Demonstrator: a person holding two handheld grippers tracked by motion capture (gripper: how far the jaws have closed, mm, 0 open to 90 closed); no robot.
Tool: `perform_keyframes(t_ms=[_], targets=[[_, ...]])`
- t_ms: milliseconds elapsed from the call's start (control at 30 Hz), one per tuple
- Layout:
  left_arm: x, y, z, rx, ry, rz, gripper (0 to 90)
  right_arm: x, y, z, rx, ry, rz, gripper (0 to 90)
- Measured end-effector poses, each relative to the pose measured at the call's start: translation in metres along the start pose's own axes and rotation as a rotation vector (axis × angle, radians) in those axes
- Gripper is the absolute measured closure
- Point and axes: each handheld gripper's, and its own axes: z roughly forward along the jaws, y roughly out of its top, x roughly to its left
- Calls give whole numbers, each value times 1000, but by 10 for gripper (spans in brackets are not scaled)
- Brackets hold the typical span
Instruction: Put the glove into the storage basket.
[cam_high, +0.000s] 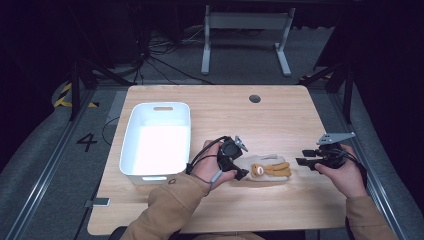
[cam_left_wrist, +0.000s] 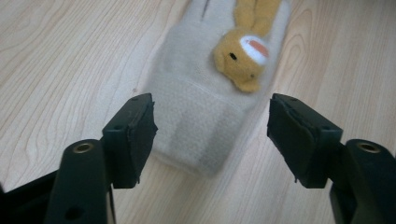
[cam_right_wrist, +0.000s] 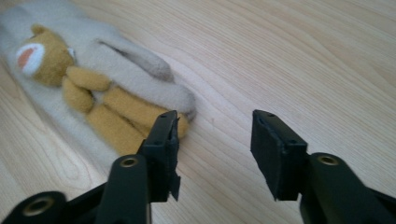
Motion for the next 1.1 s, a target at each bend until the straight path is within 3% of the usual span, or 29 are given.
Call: perform_keyframes(t_ms=[33, 133, 167, 367, 600, 667, 900, 1100], targets=[[1, 2, 2, 1, -17, 5, 300, -3, -2, -2, -4, -12, 17, 437], [3, 3, 5, 5, -21, 16, 300, -6, -5, -3, -2, -12, 45, 401], [4, 4, 7, 8, -15, 29, 299, -10, -7, -5, -9, -9, 63, 340], [7, 7, 15, -16, -24, 74, 311, -16, -11, -7, 13, -3, 55, 264], [9, 13, 27, -12, -54, 112, 281, -20, -14, -5, 26, -13, 42, 260], [9, 15, 34, 13, -59, 124, 271, -20, -14, -5, 36, -1, 49, 268], [9, 14, 45, 36, -60, 143, 223, -20, -14, -4, 35, 9, 50, 268], [9, 14, 56, 27, -51, 170, 167, -19, -14, -3, 31, 12, 51, 251]])
